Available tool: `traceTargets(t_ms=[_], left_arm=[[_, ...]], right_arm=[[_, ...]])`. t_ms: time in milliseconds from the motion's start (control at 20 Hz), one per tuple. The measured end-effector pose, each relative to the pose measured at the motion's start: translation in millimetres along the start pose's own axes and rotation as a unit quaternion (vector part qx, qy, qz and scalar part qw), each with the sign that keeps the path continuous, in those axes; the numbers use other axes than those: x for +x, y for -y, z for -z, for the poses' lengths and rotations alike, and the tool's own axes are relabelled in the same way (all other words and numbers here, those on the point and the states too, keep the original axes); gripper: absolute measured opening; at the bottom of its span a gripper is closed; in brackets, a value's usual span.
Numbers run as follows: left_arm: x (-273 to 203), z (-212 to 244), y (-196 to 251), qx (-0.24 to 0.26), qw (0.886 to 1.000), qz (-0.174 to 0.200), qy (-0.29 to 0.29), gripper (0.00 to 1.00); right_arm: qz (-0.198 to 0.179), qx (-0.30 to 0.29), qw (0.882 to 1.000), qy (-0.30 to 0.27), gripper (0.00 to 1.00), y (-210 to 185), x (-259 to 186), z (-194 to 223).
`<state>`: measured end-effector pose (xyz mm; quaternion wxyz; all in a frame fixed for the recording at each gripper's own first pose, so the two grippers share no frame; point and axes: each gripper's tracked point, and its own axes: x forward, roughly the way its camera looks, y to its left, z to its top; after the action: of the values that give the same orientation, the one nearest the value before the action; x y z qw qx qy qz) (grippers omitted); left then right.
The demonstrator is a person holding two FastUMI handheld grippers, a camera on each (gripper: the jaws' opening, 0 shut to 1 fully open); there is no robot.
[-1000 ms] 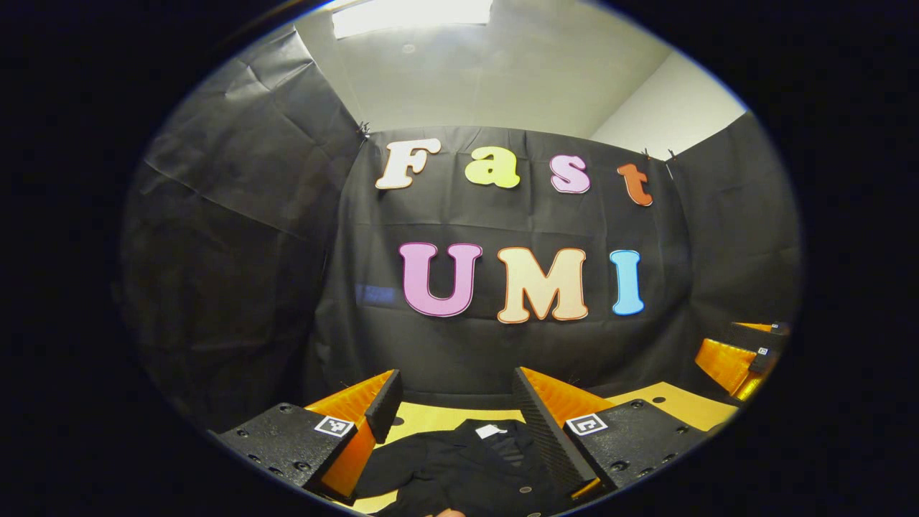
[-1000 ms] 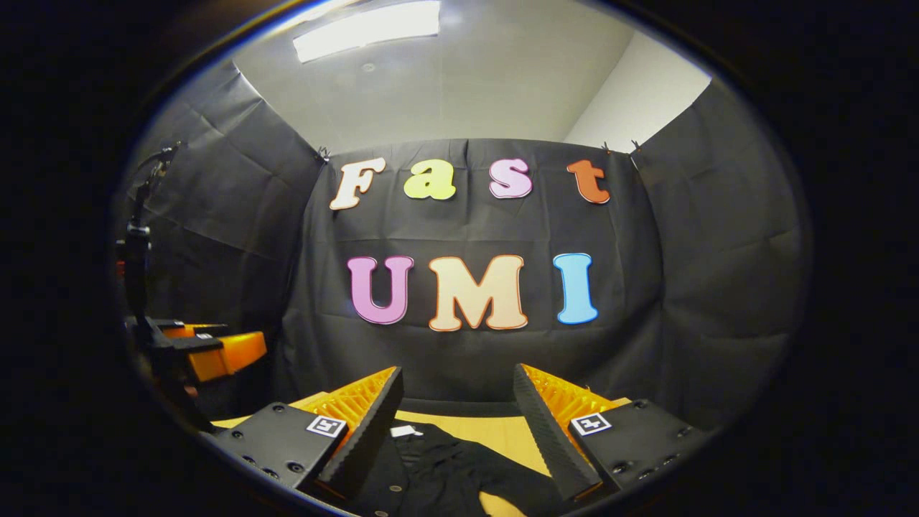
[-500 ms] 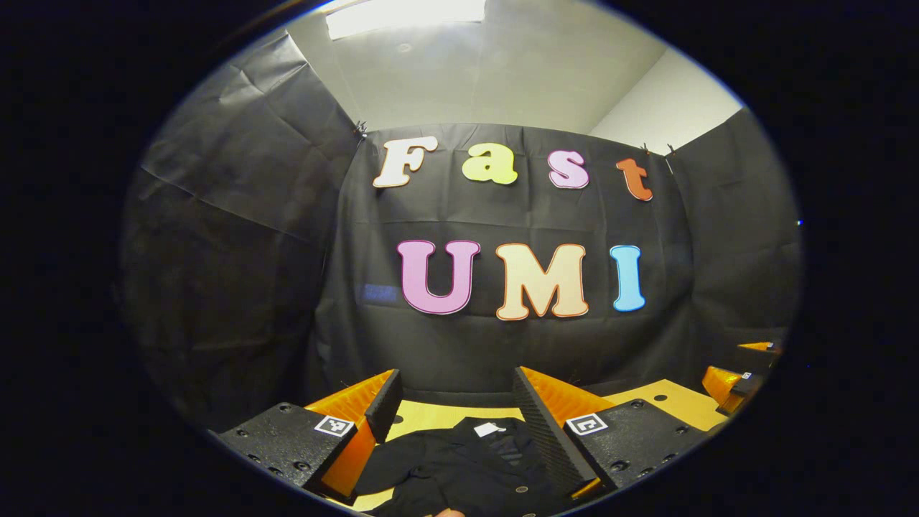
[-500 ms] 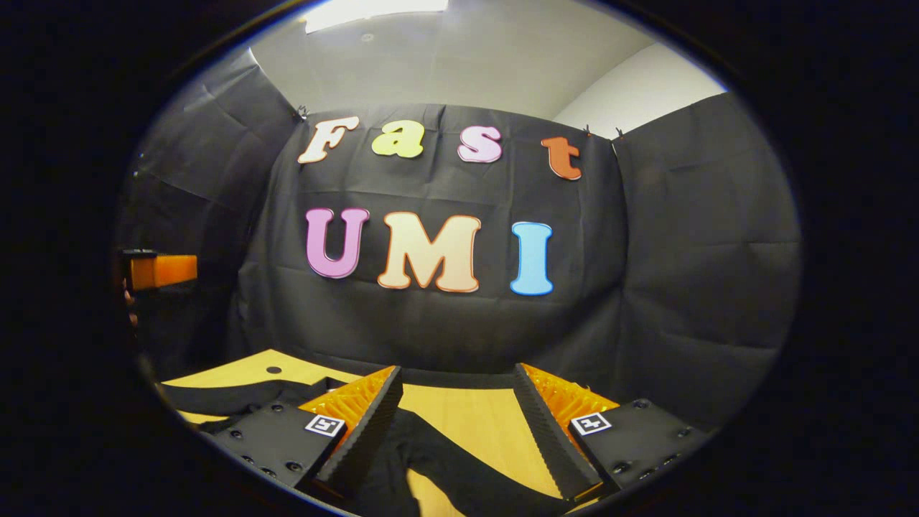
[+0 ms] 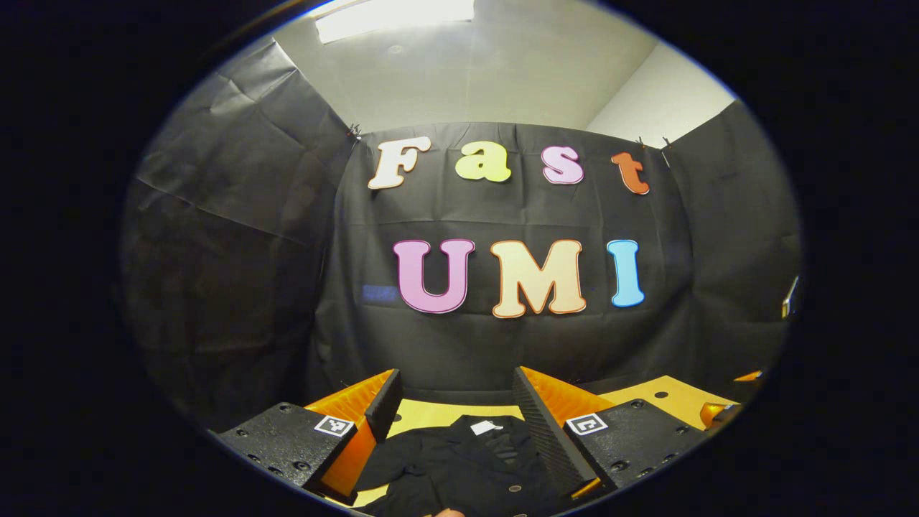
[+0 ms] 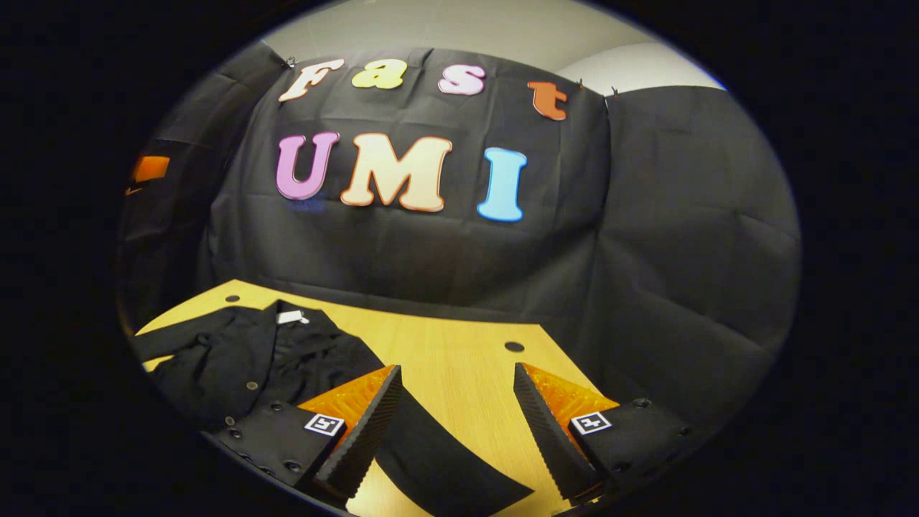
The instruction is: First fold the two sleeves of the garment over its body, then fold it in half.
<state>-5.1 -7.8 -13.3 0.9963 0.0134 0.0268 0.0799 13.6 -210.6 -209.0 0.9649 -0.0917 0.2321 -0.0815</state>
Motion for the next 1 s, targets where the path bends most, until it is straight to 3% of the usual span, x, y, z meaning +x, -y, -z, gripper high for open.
traceTargets(t_ms=[300, 550, 1000], left_arm=[[-2.7, 5.8, 19.8, 0.012, 1.000, -0.012, -0.008, 0.92], [-6.2, 14.5, 39.6, 0.017, 1.000, -0.017, -0.015, 0.92], [-12.2, 22.0, 62.2, 0.016, 1.000, -0.017, -0.017, 0.92]], right_arm=[[-0.017, -0.003, 0.990, -0.142, 1.00, 24.2, 22.9, 102.3], [-0.038, -0.017, 0.977, -0.209, 0.99, 37.3, 21.4, 156.6], [-0.073, 0.022, 0.952, -0.297, 1.00, 34.2, 35.9, 196.2]])
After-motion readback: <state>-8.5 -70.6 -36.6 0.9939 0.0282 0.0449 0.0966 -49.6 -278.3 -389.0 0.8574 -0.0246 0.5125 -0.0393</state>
